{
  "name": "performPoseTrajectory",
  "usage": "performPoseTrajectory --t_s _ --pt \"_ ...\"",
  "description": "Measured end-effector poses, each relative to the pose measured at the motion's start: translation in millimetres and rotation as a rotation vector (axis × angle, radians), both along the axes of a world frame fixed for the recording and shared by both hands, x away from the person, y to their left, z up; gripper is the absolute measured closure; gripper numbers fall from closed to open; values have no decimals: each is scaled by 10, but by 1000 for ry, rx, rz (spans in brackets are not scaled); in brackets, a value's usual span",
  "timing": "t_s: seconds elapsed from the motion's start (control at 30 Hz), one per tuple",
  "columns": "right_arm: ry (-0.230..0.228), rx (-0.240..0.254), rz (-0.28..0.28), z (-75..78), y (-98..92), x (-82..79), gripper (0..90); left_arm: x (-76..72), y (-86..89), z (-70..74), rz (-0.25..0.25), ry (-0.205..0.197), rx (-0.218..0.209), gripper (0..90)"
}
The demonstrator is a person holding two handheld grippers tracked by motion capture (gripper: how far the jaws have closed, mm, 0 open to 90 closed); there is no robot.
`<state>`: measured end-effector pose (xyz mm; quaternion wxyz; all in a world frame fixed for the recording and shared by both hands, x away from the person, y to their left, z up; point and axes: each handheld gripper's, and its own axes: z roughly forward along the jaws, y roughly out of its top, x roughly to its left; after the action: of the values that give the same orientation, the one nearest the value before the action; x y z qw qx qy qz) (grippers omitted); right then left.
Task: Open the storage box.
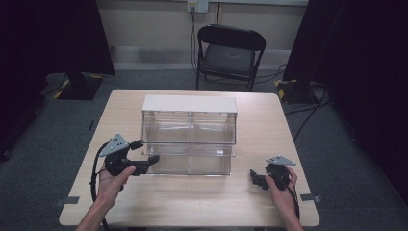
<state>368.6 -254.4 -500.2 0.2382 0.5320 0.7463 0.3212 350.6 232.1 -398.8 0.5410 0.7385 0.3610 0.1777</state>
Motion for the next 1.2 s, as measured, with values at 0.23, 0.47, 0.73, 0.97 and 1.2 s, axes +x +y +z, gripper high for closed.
performPoseTrajectory --t_s 0.23,0.47,0.73,0.97,1.2 --pt "0 0 0 0 0 0 114 10 -19 18 -4 -4 2 154" --pt "0 0 0 0 0 0 114 28 -19 35 -4 -5 -11 153" --pt "0 0 0 0 0 0 114 36 -39 57 -7 -8 -13 153" --pt "0 0 0 0 0 0 114 46 -44 69 -9 -7 -16 153" --pt "-1 0 0 0 0 1 114 59 -40 70 -8 -6 -18 150"
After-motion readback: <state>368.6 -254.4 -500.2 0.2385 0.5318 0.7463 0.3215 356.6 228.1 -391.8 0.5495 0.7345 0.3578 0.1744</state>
